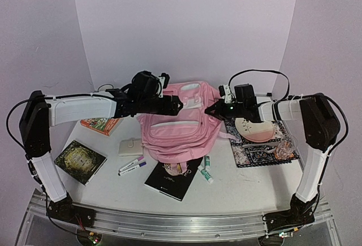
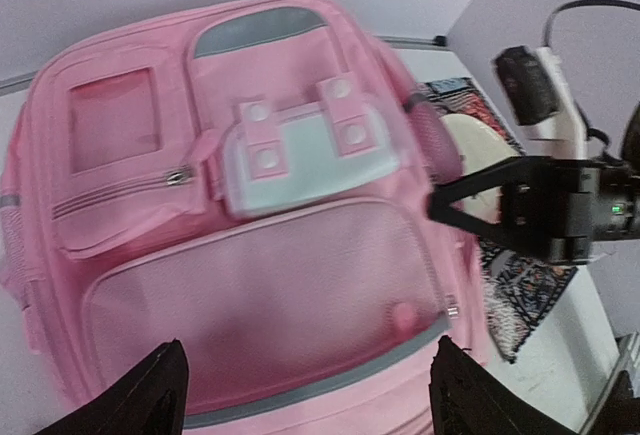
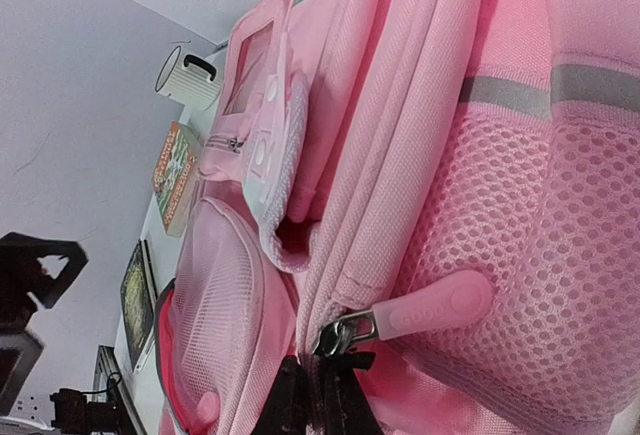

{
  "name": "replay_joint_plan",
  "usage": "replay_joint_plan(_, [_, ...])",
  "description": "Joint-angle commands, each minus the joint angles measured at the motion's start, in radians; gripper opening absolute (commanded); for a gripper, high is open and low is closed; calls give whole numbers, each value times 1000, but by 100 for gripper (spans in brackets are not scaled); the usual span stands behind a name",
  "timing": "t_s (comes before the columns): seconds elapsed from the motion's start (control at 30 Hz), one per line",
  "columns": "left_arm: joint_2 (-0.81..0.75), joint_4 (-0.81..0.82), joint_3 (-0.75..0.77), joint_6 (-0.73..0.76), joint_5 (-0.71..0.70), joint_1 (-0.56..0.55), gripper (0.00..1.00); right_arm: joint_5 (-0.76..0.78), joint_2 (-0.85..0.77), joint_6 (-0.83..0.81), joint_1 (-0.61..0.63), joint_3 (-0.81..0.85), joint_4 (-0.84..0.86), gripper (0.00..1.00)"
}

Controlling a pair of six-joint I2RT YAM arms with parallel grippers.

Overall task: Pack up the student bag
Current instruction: Move the student bag from the book, then hold the upper front pocket of the student bag.

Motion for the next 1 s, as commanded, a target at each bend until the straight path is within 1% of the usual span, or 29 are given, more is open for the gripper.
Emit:
replay_joint_plan(0.0, [57,-9,120,16,46,-54,79,42,-99,-5,30,5,123,0])
replay_joint_plan(0.1, [112,-14,180,34,53,-87,75,41,-99,-9,37,7,118,0])
replay_joint_plan(0.2, [150,-32,208,45,49,-94,75,27,-88,-12,39,16,104,0])
replay_joint_plan(0.27, [148,-48,198,52,13,-93,76,27,-78,-21,39,18,88,0])
replay_joint_plan(0.37, [104,-67,119,12,-53,-68,79,19,-64,-47,39,17,60,0])
replay_joint_plan(0.47, [49,-66,0,-67,-35,-3,81,6,-49,-71,39,9,43,0])
replay_joint_plan(0.6, [-8,-57,-131,-130,-49,46,84,-16,-18,-110,40,13,19,0])
replay_joint_plan(0.7, [-49,-20,-224,-184,-51,81,86,-22,3,-129,40,18,6,0])
replay_joint_plan(0.77, [-71,41,-291,-230,-26,104,86,-32,20,-138,39,22,2,0])
replay_joint_plan(0.9, [-65,158,-362,-309,21,118,87,-54,33,-188,39,28,-17,6])
replay_joint_plan(0.97, [-46,216,-381,-340,40,122,87,-57,29,-242,40,35,-47,13])
